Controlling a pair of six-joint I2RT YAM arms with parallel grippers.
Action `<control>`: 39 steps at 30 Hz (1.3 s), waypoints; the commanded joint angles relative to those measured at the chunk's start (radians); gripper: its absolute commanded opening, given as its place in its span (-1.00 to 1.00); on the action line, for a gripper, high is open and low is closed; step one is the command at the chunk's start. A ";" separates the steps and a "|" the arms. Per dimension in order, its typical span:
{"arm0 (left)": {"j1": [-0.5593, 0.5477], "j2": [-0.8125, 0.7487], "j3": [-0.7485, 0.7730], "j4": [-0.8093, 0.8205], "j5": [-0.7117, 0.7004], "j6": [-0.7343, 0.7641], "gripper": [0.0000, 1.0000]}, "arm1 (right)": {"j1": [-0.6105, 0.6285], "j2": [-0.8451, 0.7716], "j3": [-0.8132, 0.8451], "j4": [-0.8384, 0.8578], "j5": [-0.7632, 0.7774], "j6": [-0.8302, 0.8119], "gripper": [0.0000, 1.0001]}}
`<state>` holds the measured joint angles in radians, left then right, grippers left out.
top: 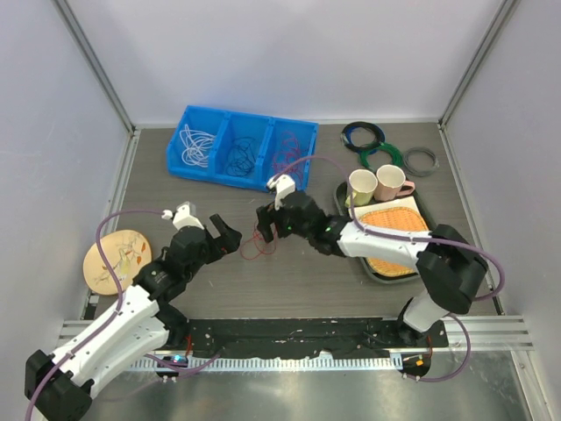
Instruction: Untangle the cables
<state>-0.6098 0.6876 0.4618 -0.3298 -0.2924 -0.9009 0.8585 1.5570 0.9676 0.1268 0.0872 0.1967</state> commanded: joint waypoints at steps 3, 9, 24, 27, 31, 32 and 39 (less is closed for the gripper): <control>0.004 -0.077 0.008 -0.031 -0.040 -0.035 1.00 | 0.083 0.115 0.080 -0.096 0.267 0.150 0.66; 0.004 -0.120 0.001 -0.051 -0.050 -0.036 1.00 | 0.091 0.242 0.128 -0.119 0.244 0.193 0.61; 0.004 -0.138 -0.003 -0.048 -0.042 -0.029 1.00 | 0.142 0.397 0.203 -0.151 0.263 0.198 0.49; 0.004 -0.142 -0.005 -0.049 -0.040 -0.029 1.00 | 0.152 0.405 0.201 -0.144 0.261 0.199 0.43; 0.004 -0.145 -0.008 -0.051 -0.036 -0.032 1.00 | 0.154 0.420 0.207 -0.138 0.264 0.207 0.38; 0.004 -0.146 -0.009 -0.051 -0.036 -0.032 0.99 | 0.154 0.422 0.206 -0.132 0.263 0.205 0.34; 0.004 -0.158 -0.009 -0.055 -0.036 -0.035 1.00 | 0.154 0.420 0.191 -0.104 0.296 0.225 -0.21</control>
<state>-0.6098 0.5446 0.4557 -0.3855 -0.3180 -0.9352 1.0012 1.9533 1.1576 -0.0074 0.3763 0.3817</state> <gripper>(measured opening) 0.996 0.479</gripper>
